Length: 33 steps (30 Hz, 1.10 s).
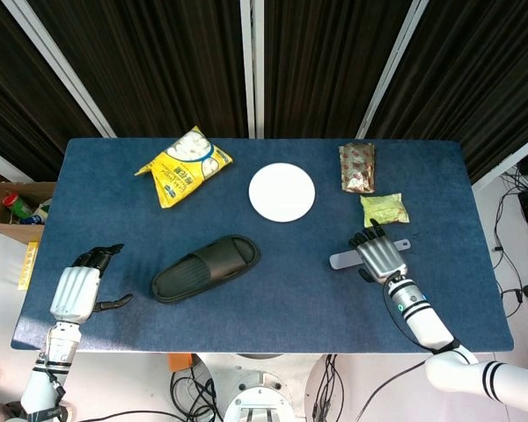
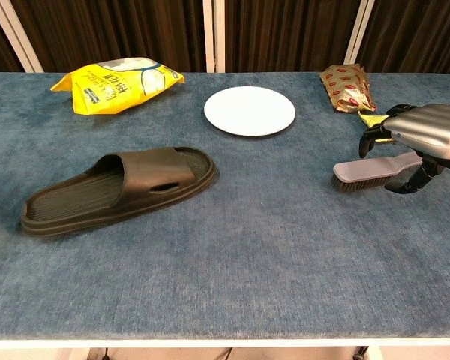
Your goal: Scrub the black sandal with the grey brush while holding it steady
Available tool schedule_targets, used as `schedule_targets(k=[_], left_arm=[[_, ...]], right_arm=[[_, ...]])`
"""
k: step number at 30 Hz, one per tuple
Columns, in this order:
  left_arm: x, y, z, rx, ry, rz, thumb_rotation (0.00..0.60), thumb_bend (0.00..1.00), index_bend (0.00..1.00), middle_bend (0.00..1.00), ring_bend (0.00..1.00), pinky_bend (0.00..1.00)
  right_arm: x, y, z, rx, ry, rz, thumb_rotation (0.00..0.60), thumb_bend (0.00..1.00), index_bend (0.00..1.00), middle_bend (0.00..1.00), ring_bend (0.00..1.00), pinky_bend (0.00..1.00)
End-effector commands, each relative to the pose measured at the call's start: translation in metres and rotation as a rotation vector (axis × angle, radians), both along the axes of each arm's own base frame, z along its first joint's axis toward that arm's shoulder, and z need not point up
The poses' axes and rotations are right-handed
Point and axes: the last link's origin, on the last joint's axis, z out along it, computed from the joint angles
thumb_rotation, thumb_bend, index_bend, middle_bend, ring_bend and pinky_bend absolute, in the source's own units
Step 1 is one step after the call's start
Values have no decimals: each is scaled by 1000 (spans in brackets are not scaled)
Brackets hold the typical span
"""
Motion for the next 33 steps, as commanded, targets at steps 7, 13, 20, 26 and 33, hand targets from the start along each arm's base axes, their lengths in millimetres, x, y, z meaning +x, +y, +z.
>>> schedule_targets(k=[7, 13, 20, 26, 33], left_arm=[[0, 1, 0, -3, 2, 1, 512, 0, 173, 244, 205, 287], [0, 1, -1, -5, 3, 0, 512, 0, 173, 245, 205, 287], [0, 1, -1, -7, 4, 3, 512, 0, 173, 245, 205, 287], [-1, 1, -2, -11, 4, 4, 513, 0, 173, 245, 205, 287], [-1, 0, -1, -12, 4, 7, 509, 0, 173, 244, 205, 287]], right_arm=[[3, -3, 1, -4, -4, -1, 600, 276, 357, 304, 178, 86], [4, -3, 0, 3, 7, 2, 600, 280, 368, 313, 184, 89], [4, -4, 0, 3, 19, 2, 600, 284, 391, 324, 190, 102], [4, -4, 0, 5, 24, 2, 600, 290, 419, 340, 203, 118], [5, -5, -1, 6, 18, 5, 600, 296, 461, 374, 235, 143]])
